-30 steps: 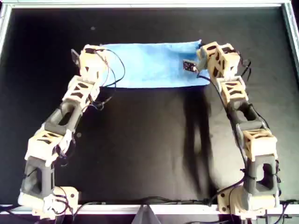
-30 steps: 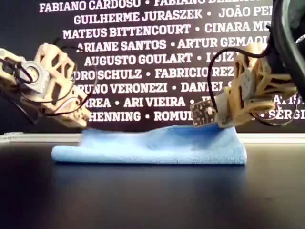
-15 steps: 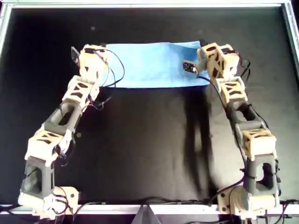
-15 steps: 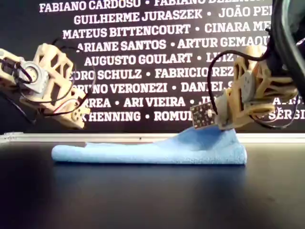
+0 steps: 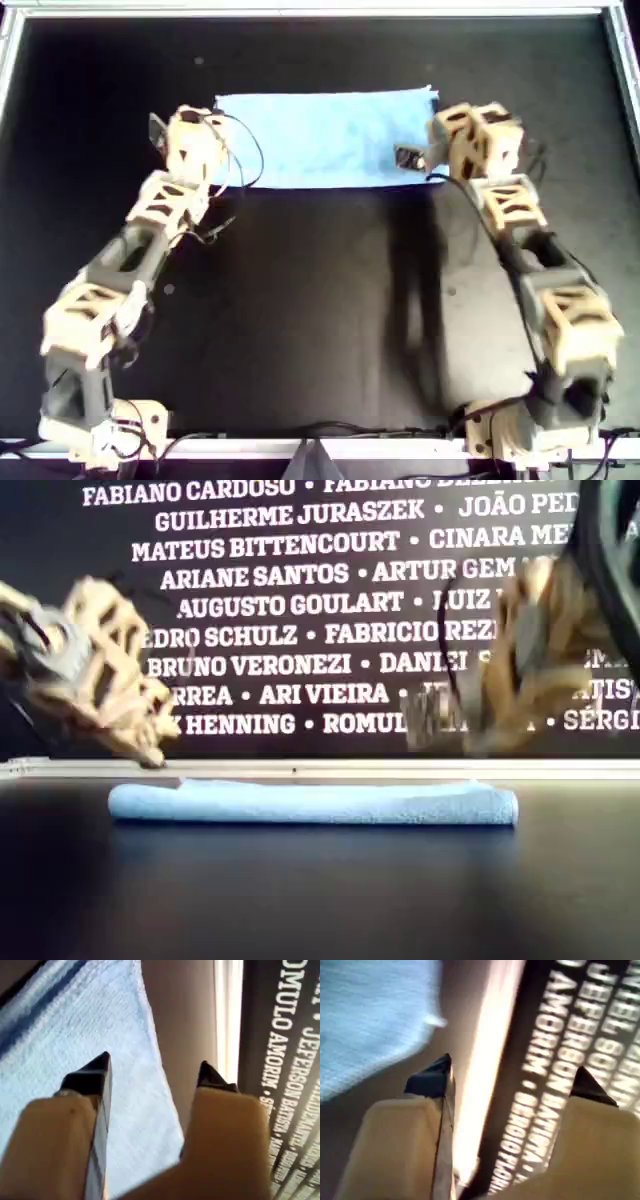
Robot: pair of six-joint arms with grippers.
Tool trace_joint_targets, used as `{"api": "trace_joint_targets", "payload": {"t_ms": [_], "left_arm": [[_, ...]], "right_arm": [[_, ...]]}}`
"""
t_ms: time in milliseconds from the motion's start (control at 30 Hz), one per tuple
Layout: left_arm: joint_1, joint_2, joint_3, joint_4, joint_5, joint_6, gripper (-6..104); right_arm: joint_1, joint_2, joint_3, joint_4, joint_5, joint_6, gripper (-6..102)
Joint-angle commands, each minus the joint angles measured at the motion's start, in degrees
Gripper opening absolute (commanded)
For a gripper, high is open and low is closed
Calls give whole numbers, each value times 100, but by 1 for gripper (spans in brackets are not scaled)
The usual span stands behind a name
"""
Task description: Fold a cloth
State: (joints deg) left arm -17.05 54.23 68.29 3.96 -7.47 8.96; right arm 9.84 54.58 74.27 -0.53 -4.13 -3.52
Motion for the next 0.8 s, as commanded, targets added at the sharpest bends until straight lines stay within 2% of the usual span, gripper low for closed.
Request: {"api": "trace_joint_targets", "payload": {"t_ms": [0,167,500,533,767], "left_arm": [[9,1679,624,-88,-26,-53,61],[18,3674,2408,-88,-26,-62,61],[62,9220,6724,-88,-26,-35,61],[26,9686,7084,-88,-26,9,60],[105,12182,9141,-88,-26,-70,60]], "right_arm": [[0,1503,325,-202,-44,-9,94],[-53,2979,1898,-202,44,-18,93],[-141,7664,6328,-202,62,-26,93],[-193,7989,6627,-202,62,-26,93],[-1028,8895,7726,-202,62,-18,93]]}}
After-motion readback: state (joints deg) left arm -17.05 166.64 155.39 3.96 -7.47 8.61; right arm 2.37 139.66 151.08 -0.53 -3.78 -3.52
